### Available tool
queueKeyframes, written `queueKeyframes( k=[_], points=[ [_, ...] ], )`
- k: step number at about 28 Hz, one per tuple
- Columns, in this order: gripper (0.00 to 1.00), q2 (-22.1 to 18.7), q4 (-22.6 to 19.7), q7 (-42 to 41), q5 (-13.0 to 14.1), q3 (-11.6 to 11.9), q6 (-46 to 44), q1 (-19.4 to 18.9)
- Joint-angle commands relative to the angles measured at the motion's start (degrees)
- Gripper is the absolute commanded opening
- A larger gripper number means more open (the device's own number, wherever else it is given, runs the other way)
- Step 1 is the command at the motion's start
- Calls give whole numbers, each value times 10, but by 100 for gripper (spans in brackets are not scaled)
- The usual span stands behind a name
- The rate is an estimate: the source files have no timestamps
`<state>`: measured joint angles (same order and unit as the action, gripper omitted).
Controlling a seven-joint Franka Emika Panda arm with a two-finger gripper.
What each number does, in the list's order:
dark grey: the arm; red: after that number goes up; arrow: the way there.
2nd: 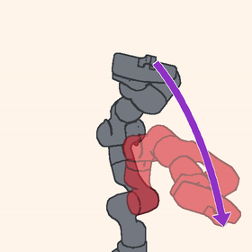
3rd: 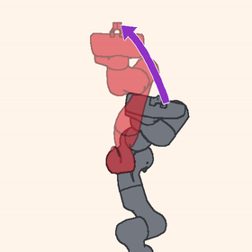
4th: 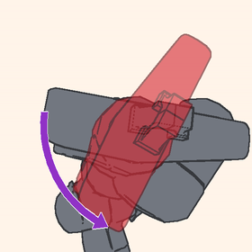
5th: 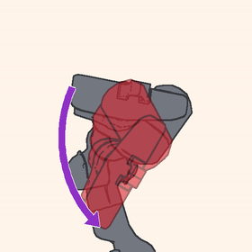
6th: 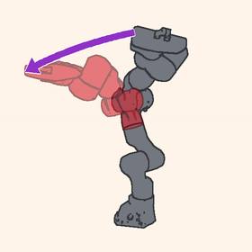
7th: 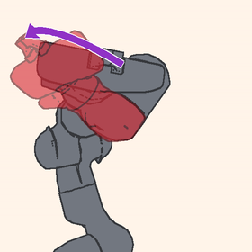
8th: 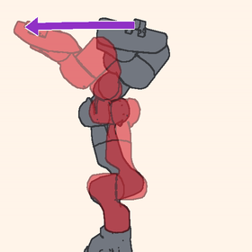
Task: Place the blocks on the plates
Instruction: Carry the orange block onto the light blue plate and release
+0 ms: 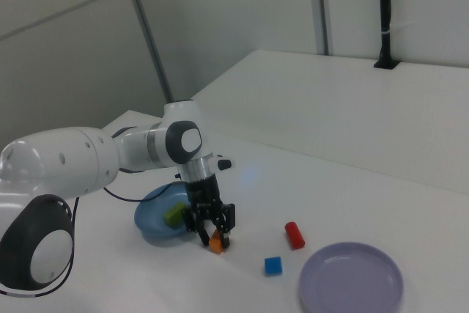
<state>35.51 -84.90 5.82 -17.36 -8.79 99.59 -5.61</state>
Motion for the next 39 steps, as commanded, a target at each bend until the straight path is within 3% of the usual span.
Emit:
queueKeyframes(
  k=[1,3,14,22,30,39],
  points=[
    [31,1,-7,10,-7,6,14,-4],
    [0,1,-6,10,-7,6,15,-2],
    [0,-23,10,11,6,6,14,12],
    [0,-49,28,18,39,-1,15,3],
    [0,-42,33,121,35,0,122,-72],
    [0,-36,23,174,21,0,138,-129]
  ],
)
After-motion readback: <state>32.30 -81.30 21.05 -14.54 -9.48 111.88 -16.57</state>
